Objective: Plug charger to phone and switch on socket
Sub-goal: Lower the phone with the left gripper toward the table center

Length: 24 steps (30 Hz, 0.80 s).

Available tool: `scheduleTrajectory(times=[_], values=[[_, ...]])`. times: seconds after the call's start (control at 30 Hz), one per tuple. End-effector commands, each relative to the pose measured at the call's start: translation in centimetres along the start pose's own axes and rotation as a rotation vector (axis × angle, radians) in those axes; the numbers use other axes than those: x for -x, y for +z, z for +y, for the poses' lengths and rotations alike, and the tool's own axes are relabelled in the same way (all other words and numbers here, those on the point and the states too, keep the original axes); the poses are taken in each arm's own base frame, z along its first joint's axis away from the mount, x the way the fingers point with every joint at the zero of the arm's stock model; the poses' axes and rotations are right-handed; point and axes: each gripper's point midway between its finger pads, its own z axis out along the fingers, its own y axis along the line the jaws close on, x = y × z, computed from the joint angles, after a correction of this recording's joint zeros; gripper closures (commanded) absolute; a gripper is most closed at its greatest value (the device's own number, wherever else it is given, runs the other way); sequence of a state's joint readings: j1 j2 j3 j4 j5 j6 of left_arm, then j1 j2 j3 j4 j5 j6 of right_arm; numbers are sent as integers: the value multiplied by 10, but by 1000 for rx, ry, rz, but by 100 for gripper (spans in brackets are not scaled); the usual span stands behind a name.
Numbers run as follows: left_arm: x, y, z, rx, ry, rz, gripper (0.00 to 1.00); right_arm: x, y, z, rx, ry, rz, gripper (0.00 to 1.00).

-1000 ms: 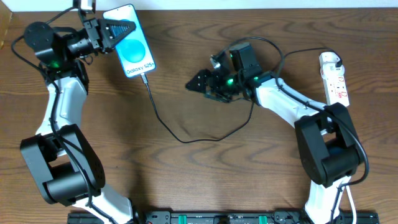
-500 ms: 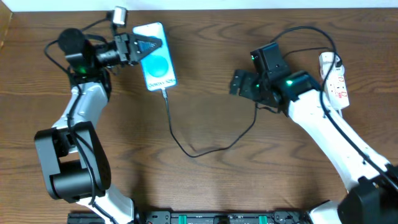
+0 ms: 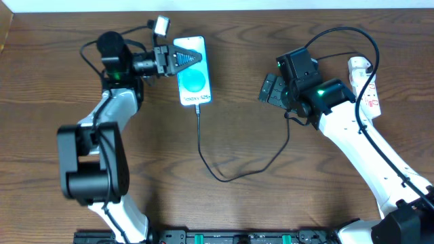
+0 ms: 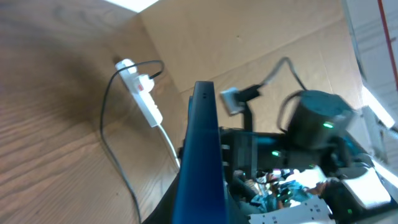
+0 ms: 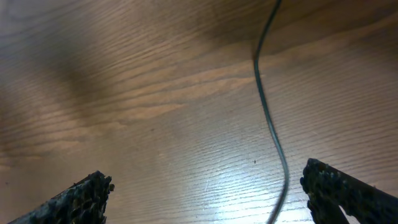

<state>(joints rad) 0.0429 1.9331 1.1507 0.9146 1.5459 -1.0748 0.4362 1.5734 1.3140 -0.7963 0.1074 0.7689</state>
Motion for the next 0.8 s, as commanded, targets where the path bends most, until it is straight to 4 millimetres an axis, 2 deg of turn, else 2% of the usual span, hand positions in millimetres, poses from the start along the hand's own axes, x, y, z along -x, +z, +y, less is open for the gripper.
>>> scheduleTrajectory(times=[0.0,0.17,0.3,0.43,0.63,0.77], values=[[-10,13,22,-4,-39,18,93,8,-10,-2,-2,19,-38,3],[-30,36,49,-15,-119,66,92,10,-10,-4,-16,19,-46,3],[-37,50,68,9,-196,57,93,9,-10,-4,-15,18,-46,3],[-36,55,83,60,-279,12,93,10,-10,-4,-16,19,-46,3],[-34,54,93,100,-328,-24,93,9,-10,-4,-15,18,-46,3],[-36,53,108,156,-385,-56,93,9,-10,-4,-15,18,-45,3]])
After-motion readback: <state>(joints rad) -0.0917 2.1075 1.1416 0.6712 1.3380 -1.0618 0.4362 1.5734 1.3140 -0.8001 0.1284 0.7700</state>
